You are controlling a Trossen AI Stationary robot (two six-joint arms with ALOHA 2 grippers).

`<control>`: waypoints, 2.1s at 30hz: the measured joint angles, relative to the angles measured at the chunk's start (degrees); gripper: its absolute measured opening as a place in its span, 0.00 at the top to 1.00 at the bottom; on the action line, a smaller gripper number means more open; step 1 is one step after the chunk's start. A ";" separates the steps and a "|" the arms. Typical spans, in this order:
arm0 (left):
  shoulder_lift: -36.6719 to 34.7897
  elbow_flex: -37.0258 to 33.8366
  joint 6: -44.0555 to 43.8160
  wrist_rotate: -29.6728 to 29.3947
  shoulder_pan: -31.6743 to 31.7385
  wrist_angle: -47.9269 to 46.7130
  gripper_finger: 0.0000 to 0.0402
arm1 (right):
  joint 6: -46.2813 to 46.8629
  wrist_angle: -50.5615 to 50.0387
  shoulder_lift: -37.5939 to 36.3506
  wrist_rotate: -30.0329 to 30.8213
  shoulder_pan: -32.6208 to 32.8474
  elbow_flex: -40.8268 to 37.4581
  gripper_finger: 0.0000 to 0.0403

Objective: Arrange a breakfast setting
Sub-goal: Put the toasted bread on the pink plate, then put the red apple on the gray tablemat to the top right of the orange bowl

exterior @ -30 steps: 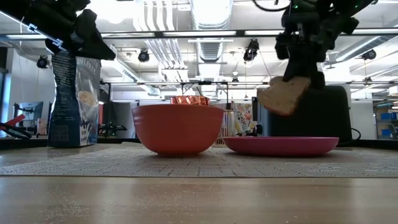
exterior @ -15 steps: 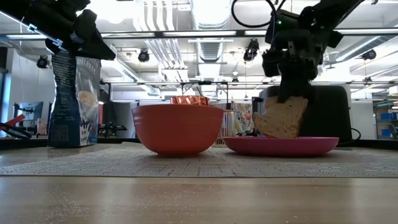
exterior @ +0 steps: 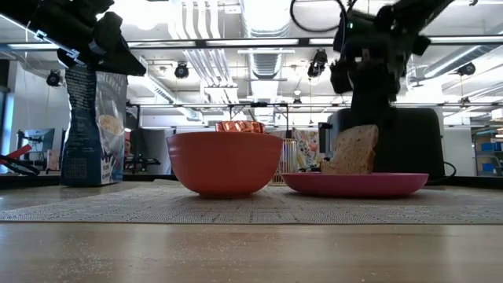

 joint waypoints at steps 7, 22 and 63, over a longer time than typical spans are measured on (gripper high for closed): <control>0.00 0.00 0.01 0.00 0.00 0.00 0.65 | -0.58 -15.09 -2.45 5.30 0.23 11.12 0.62; 0.00 0.02 2.50 0.02 0.00 0.28 0.65 | 25.72 -33.62 -2.08 7.82 20.16 20.46 0.61; -6.68 0.02 6.17 3.08 0.00 0.65 0.65 | 44.56 -25.99 20.77 4.29 71.56 21.62 0.31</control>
